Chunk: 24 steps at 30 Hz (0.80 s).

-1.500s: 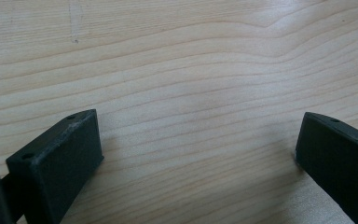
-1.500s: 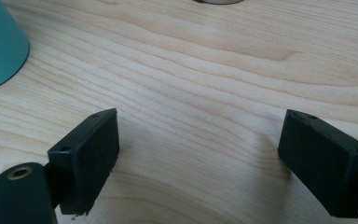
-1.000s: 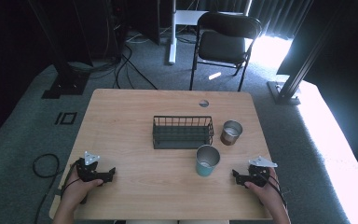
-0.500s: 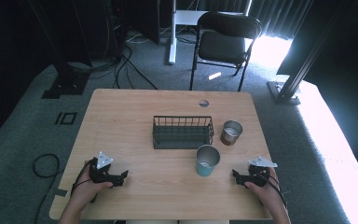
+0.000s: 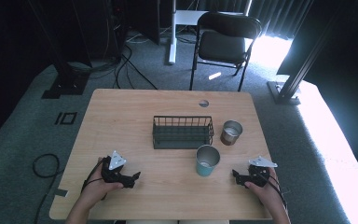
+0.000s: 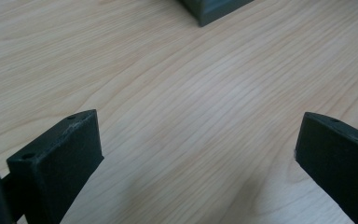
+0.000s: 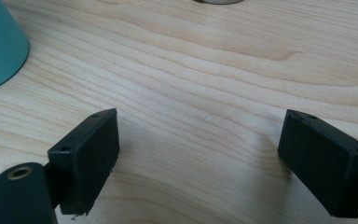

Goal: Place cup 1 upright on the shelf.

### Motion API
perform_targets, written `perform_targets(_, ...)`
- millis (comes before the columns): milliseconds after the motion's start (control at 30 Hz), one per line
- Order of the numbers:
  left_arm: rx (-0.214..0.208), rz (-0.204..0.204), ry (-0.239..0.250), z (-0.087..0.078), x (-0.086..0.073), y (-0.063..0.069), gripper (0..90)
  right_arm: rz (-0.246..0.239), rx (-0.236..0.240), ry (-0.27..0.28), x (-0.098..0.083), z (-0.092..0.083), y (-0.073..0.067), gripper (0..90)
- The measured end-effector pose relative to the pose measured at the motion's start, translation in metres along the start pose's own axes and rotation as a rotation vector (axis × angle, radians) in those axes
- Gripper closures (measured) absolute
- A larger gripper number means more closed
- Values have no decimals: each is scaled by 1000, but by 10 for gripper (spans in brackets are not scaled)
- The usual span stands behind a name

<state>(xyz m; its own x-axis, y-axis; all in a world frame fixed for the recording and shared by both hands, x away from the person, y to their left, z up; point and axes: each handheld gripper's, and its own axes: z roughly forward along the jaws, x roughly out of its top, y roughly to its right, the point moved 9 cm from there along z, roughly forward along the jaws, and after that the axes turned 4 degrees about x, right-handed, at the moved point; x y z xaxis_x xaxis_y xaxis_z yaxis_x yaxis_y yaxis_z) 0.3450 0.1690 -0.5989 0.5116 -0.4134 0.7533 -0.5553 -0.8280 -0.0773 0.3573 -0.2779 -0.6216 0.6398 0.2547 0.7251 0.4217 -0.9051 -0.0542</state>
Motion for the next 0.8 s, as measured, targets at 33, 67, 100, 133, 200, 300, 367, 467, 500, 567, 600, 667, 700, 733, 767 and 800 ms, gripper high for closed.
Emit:
perform_targets(33,0,0,0,0,0,0,13,0,0,0,0,0,0,121)
perform_targets(67,-17,23,1,2,3,7,13,0,0,0,0,0,0,121)
perform_targets(100,-22,28,4,3,5,9,13,0,0,0,0,0,0,121)
perform_targets(133,-29,43,2,4,6,11,13,0,0,0,0,0,0,121)
perform_targets(200,-45,60,5,6,8,17,13,0,0,0,0,0,0,121)
perform_targets(300,-68,78,14,9,13,25,13,0,0,0,0,0,0,121)
perform_targets(367,-83,80,22,11,17,31,13,0,0,0,0,0,0,121)
perform_targets(467,-89,113,36,14,23,39,13,0,0,0,0,0,0,121)
perform_targets(500,-94,124,37,15,25,42,13,0,0,0,0,0,0,121)
perform_targets(567,-102,131,46,17,30,47,13,0,0,0,0,0,0,121)
perform_targets(600,-111,138,53,18,32,50,13,0,0,0,0,0,0,121)
perform_targets(667,-128,145,62,20,37,57,13,0,0,0,0,0,0,121)
perform_targets(700,-136,143,64,20,39,59,13,0,0,0,0,0,0,121)
perform_targets(733,-145,137,66,21,41,63,13,0,0,0,0,0,0,121)
perform_targets(767,-149,136,69,22,43,65,13,-3,0,1,0,0,0,121)
perform_targets(800,-151,142,68,23,43,66,13,-3,0,1,0,0,0,121)
